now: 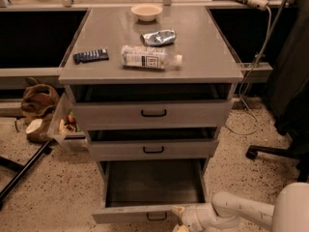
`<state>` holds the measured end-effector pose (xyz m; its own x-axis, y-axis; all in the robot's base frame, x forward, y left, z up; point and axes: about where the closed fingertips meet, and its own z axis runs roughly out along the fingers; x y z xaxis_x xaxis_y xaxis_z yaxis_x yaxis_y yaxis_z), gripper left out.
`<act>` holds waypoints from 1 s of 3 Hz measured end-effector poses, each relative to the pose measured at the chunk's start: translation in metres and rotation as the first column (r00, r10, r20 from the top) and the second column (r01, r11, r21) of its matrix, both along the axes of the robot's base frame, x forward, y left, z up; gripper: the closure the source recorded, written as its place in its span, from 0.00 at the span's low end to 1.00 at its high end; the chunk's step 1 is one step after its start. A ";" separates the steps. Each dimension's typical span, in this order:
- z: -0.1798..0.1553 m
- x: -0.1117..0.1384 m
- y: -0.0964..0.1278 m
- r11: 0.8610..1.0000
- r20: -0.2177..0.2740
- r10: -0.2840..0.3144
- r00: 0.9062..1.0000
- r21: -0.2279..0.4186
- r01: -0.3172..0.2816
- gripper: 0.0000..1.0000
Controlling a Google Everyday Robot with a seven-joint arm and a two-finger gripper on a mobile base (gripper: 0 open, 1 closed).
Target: Close bottom drawer
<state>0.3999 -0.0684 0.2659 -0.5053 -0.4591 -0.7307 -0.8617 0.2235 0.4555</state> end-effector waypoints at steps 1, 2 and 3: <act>-0.011 -0.007 0.006 1.000 -0.019 -0.003 1.000 0.012 0.003 0.00; -0.018 -0.005 0.004 1.000 -0.033 -0.008 0.999 0.012 0.008 0.00; -0.041 0.004 0.000 1.000 -0.061 -0.022 0.998 0.008 0.023 0.00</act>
Offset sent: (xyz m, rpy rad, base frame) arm 0.0001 -0.0031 -0.0296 0.0091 0.0482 -0.0238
